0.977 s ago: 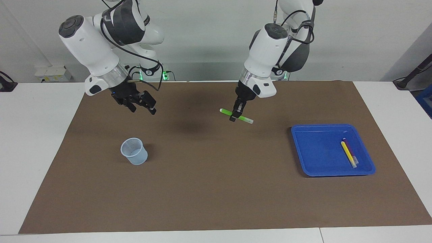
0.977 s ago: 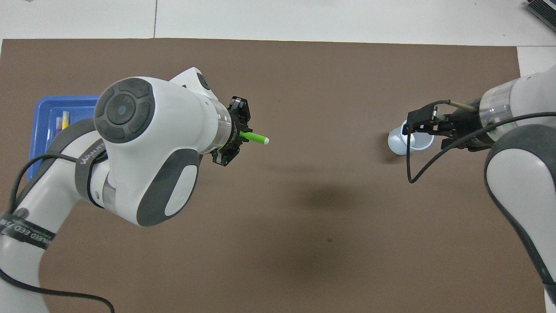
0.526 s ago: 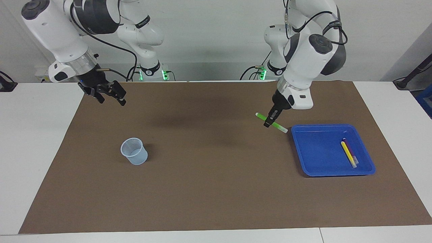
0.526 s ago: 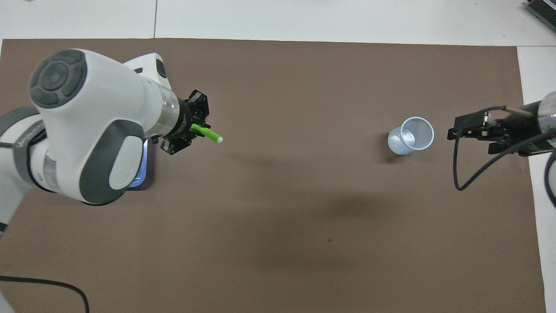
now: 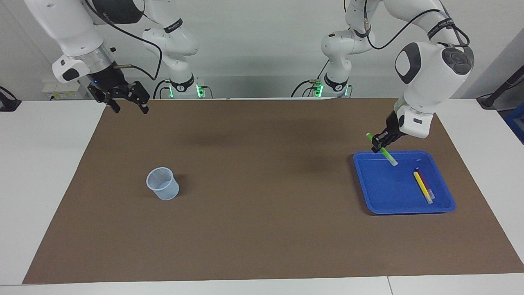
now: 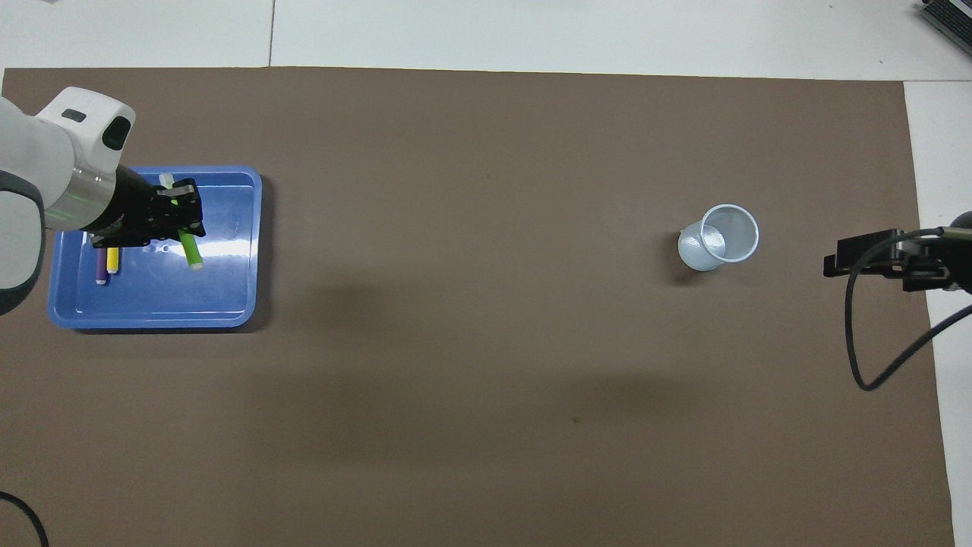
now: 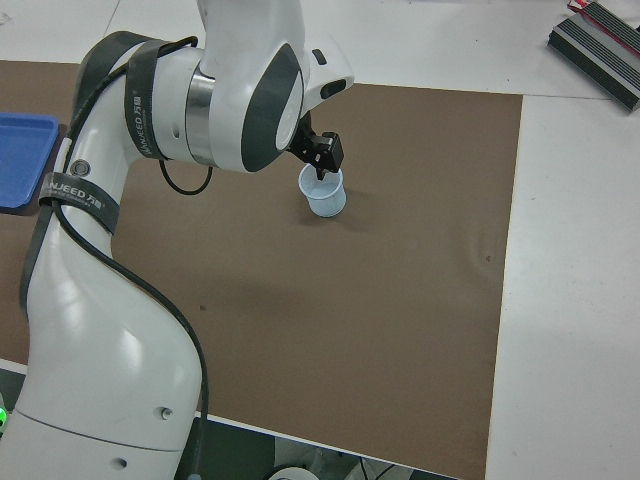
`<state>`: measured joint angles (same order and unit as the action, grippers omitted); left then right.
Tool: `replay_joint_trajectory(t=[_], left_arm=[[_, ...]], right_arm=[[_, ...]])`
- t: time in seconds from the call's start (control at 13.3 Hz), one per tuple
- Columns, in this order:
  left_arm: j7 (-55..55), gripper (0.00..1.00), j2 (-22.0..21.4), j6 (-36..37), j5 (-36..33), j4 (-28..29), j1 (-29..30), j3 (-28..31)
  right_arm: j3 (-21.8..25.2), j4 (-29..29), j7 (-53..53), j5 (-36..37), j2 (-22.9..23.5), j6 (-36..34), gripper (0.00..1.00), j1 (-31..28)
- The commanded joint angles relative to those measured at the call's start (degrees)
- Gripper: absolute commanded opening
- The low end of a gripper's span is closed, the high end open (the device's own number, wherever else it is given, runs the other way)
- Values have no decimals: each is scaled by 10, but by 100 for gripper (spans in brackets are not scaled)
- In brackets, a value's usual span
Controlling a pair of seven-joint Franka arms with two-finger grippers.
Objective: Right arm passes pens to left for tray arrangement
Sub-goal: 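Lower the green pen into the blue tray and open the left gripper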
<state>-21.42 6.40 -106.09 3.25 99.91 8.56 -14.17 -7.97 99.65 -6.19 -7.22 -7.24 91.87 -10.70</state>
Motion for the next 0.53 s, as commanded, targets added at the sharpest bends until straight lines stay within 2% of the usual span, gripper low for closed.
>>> replay_joint_trajectory(t=[0.0, 0.15, 0.3, 0.45], left_arm=[[109, 0, -19, -9, -45, 37, 23, -3], [165, 0, -13, -18, -91, 44, 42, -4], [211, 0, -14, -87, -102, 81, 67, -4], [209, 0, -5, -157, -102, 121, 71, -3]], right_arm=[[-5, 12, 14, 13, -18, -36, 100, 11], [-5, 12, 14, 19, -19, -35, 100, 5], [-2, 18, 13, 19, -20, -31, 100, 2], [0, 26, 21, 23, -25, -29, 100, -12]])
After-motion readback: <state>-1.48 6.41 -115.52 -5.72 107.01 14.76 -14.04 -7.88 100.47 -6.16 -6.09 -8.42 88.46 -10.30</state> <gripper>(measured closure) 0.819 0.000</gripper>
